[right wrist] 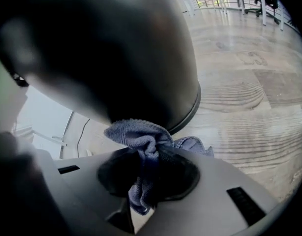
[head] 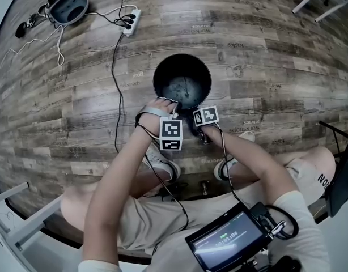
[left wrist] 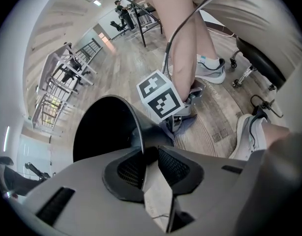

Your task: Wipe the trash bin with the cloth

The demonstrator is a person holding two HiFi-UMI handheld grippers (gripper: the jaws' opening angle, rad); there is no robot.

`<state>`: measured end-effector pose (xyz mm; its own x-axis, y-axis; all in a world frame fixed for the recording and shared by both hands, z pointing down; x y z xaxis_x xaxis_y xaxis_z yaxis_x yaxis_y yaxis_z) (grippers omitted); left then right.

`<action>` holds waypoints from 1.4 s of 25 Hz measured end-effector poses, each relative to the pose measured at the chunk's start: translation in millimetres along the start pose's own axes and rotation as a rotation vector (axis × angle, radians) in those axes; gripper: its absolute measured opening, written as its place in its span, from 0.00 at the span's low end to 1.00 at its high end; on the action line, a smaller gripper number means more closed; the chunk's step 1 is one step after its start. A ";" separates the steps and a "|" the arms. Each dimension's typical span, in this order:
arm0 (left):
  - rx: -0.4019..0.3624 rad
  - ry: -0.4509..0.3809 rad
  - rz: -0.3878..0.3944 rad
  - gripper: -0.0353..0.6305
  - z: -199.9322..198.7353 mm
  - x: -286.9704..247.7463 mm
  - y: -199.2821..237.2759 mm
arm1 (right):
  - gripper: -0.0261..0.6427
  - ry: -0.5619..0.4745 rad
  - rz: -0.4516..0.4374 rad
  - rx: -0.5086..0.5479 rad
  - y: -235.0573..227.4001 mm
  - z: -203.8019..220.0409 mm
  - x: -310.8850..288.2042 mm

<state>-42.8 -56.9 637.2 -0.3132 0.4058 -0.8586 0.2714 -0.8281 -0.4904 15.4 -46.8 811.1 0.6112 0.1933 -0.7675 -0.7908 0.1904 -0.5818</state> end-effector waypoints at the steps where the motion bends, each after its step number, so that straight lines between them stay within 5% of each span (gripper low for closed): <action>1: 0.010 0.000 0.002 0.18 0.5 -0.2 -0.2 | 0.16 0.020 -0.012 0.006 5.4 2.5 6.7; 6: 0.066 0.029 0.004 0.19 -4.1 2.4 0.5 | 0.16 0.081 -0.062 0.110 35.3 5.8 58.9; 13: 0.209 0.079 -0.038 0.19 -23.1 -3.0 6.5 | 0.16 0.014 -0.122 0.065 69.6 -24.4 123.0; 17: 0.235 0.024 -0.052 0.19 -23.5 -2.1 5.4 | 0.16 0.014 -0.166 0.147 95.1 -30.5 145.8; 23: 0.170 0.047 -0.082 0.19 -13.2 -6.7 3.0 | 0.16 -0.001 -0.182 0.253 110.1 -37.4 146.5; 35: 0.100 -0.013 -0.059 0.19 -18.4 2.0 3.6 | 0.16 -0.048 -0.133 0.129 88.0 -45.3 91.4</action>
<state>-25.6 -51.9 631.0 -0.3374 0.4503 -0.8267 0.1601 -0.8379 -0.5217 0.2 -56.0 677.5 0.7136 0.2031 -0.6705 -0.6937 0.3385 -0.6358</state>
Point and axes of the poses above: the fingertips, and each gripper's own axes: x backward along the fingers, y to its left, z out of its underside, the point moved 2 cm from there along x, backward along the fingers, and after that the axes turned 7 degrees about -z, right-handed, at the moved point
